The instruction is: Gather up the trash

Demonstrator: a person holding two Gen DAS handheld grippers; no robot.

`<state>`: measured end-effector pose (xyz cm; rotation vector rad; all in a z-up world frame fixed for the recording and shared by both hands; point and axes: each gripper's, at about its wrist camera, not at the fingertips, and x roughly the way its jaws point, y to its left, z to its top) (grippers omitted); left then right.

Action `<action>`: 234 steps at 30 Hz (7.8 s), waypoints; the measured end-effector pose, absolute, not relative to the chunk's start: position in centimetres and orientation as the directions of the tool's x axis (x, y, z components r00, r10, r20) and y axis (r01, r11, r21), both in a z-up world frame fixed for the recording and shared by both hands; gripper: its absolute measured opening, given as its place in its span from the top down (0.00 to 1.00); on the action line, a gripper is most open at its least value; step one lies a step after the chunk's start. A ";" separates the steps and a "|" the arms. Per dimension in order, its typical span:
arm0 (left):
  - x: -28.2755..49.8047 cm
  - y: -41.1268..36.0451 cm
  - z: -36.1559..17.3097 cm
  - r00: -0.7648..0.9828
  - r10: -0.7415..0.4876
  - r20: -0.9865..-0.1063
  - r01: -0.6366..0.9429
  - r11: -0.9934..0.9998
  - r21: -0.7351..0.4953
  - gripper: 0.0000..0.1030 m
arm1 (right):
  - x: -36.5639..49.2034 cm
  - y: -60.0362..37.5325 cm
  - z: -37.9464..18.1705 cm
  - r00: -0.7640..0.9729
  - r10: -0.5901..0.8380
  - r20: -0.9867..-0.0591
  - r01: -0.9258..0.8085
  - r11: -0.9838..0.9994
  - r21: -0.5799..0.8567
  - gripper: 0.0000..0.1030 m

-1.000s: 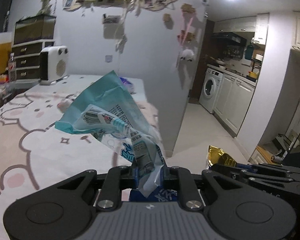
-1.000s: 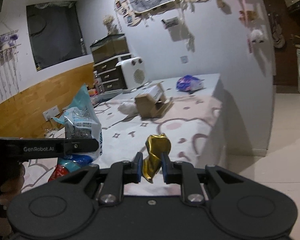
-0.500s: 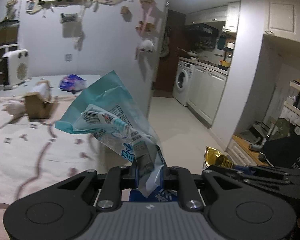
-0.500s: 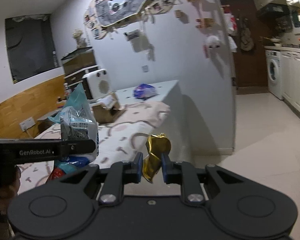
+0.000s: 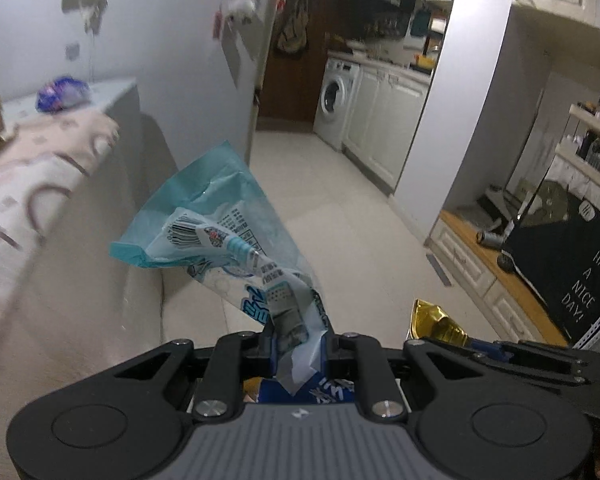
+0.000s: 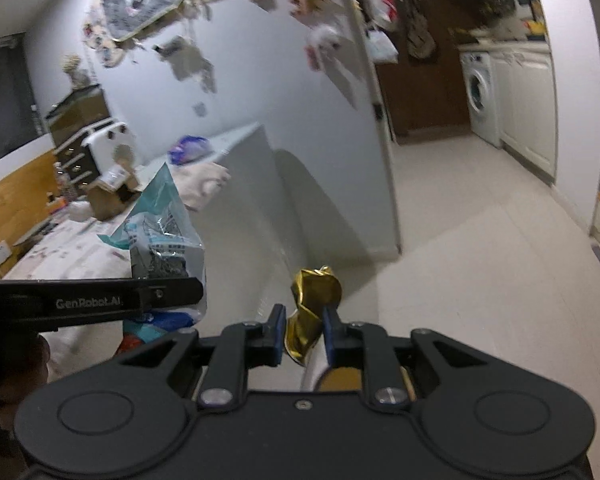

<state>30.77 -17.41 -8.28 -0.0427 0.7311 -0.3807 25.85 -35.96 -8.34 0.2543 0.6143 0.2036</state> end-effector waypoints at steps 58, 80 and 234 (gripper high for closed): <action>53.9 -19.8 -55.1 0.133 -0.383 -0.914 0.515 0.815 -0.266 0.07 | 47.0 -37.1 -49.5 0.439 0.331 -0.835 0.307 0.818 0.486 0.80; 50.4 -17.3 -48.4 0.225 -0.359 -0.906 0.429 0.871 -0.239 0.00 | 46.4 -37.0 -46.4 0.398 0.279 -0.874 0.212 0.899 0.383 0.43; 55.3 31.4 -3.4 0.858 -0.053 -0.511 -0.156 0.921 -0.357 0.72 | 62.8 11.2 -2.4 0.601 0.574 -0.556 -0.182 0.776 0.604 0.24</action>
